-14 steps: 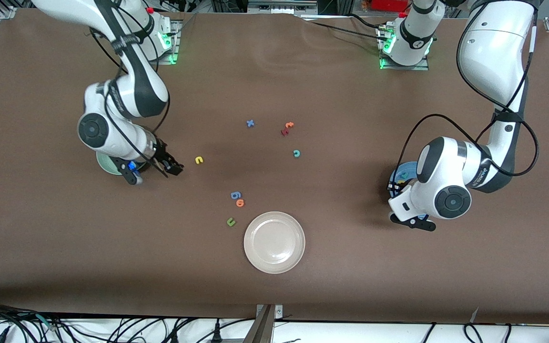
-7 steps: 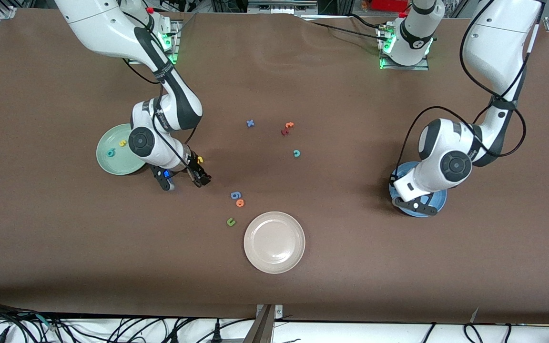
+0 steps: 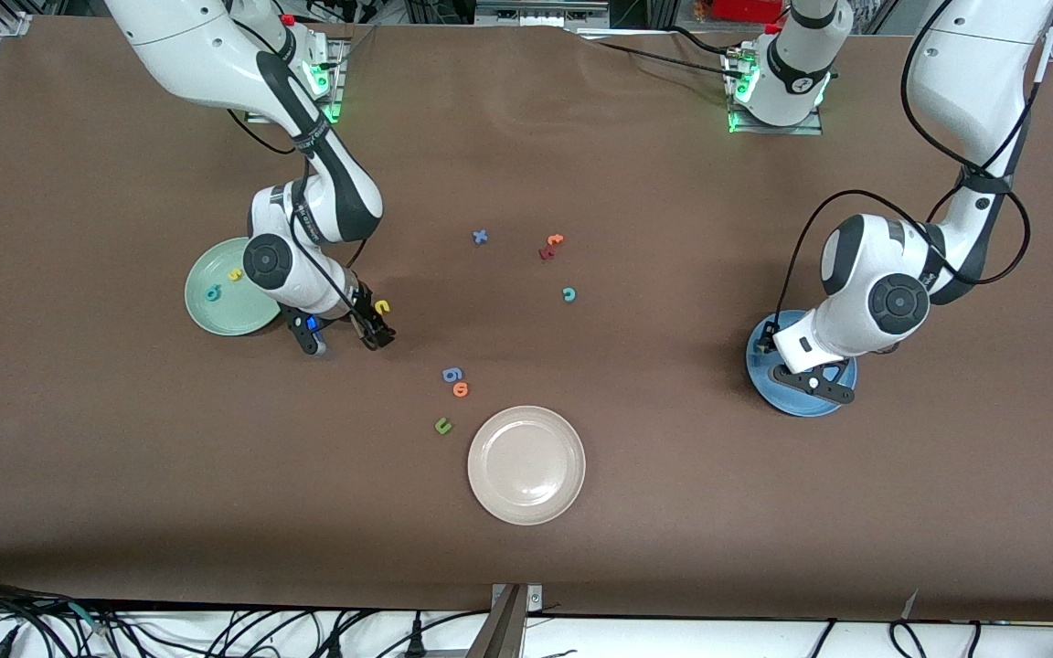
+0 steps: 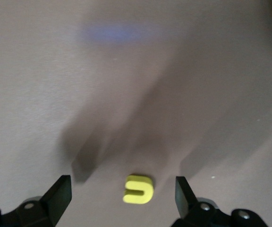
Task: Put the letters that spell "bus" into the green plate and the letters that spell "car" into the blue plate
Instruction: 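Release the a on the blue plate while the right gripper grasps yellow u, then carry the u toward the green plate while the left gripper grasps teal c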
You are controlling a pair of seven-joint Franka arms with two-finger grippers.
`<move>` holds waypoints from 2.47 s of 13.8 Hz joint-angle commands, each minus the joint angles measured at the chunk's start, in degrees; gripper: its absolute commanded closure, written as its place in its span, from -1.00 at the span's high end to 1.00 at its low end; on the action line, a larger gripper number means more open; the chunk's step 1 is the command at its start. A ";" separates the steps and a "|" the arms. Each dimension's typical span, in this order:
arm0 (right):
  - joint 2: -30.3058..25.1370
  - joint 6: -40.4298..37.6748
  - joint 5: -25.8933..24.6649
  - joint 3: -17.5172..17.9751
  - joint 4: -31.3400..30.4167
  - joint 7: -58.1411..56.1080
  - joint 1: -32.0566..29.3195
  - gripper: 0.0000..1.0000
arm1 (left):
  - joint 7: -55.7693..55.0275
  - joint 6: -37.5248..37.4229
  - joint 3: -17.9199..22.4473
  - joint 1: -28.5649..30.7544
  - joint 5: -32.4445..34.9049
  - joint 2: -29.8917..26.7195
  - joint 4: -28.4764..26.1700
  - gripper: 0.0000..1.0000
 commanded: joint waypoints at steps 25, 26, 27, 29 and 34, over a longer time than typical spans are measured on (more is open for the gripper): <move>-2.55 1.07 2.69 0.89 -4.19 -0.06 0.19 -0.43 | -77.19 3.98 -13.81 -20.08 6.75 11.10 11.21 0.99; -2.64 0.90 2.69 0.89 -4.19 -0.06 0.19 -0.60 | -77.19 3.98 -13.81 -20.34 6.75 11.53 11.30 0.96; -2.90 0.81 2.69 0.89 -4.02 -0.49 0.10 -0.69 | -77.28 3.98 -13.81 -20.43 6.75 11.71 11.30 0.92; -5.26 -4.25 2.43 0.63 -2.88 -0.85 0.10 -0.69 | -77.37 3.98 -13.81 -20.79 6.75 11.89 11.21 0.86; -13.09 -31.76 1.20 -7.08 4.94 -8.11 -0.08 -0.69 | -81.66 4.15 -13.90 -21.66 6.75 12.77 11.21 0.77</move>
